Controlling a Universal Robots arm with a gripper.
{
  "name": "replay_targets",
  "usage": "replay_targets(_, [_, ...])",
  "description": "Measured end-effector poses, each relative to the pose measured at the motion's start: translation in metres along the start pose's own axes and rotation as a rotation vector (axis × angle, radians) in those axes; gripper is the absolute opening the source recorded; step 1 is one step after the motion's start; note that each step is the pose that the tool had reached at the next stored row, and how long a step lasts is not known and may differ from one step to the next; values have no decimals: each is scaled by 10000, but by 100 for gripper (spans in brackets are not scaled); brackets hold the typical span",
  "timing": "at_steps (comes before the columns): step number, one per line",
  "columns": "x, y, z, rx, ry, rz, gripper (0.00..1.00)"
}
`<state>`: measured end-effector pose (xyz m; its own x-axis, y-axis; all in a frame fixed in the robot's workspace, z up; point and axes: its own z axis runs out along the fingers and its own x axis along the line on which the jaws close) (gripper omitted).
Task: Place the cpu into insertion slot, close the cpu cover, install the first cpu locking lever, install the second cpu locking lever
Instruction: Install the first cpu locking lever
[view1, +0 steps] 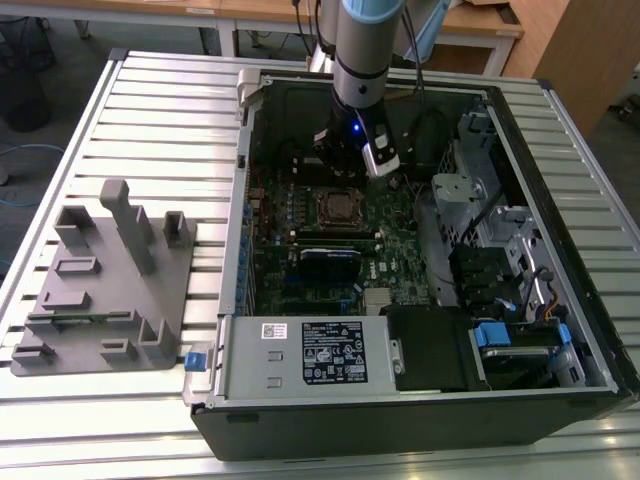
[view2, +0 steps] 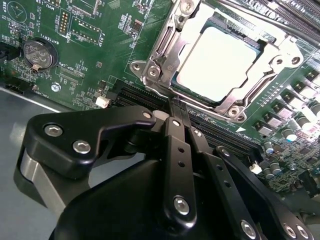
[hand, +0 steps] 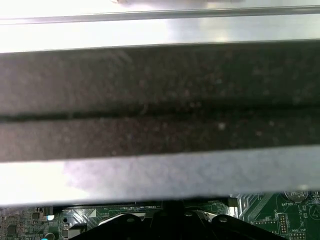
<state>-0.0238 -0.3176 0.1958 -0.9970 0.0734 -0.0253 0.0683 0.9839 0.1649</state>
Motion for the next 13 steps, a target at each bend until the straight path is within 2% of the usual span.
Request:
replay_targets(4, [-1,0,1,-118,-25,-2,11])
replay_targets(13, [-3,-26,3,-128,-37,-4,11])
